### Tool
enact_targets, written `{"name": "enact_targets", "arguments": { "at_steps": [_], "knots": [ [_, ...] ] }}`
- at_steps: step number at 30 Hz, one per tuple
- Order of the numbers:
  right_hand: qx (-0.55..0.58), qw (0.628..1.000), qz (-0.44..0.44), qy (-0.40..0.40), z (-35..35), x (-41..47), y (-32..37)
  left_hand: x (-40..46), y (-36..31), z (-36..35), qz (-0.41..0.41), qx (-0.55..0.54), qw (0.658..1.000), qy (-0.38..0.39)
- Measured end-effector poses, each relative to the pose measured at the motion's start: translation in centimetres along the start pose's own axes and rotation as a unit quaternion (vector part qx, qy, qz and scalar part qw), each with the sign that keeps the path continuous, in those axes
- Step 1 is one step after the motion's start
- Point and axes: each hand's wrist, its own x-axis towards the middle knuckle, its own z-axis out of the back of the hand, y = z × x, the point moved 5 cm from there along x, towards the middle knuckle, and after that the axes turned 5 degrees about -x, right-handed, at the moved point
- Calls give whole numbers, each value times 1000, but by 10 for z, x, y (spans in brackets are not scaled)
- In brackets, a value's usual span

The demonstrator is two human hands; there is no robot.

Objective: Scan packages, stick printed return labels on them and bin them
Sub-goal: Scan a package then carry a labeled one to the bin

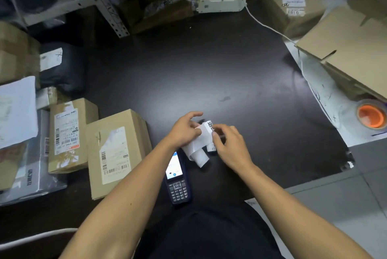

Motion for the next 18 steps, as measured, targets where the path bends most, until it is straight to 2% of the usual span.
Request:
{"name": "enact_targets", "arguments": {
  "at_steps": [2,9,12,18],
  "knots": [
    [-43,999,8,-13,-1,7,6,-2,0,0,-6,-12,1000,8],
    [-107,993,-17,35,-2,28,4,-5,0,-5,-67,-20,997,34],
    [-72,996,-30,38,4,31,2,-3,-2,-7,-83,-9,996,32],
    [6,993,-111,50,11,27,-10,1,-1,-16,-86,-1,996,32]
  ]
}}
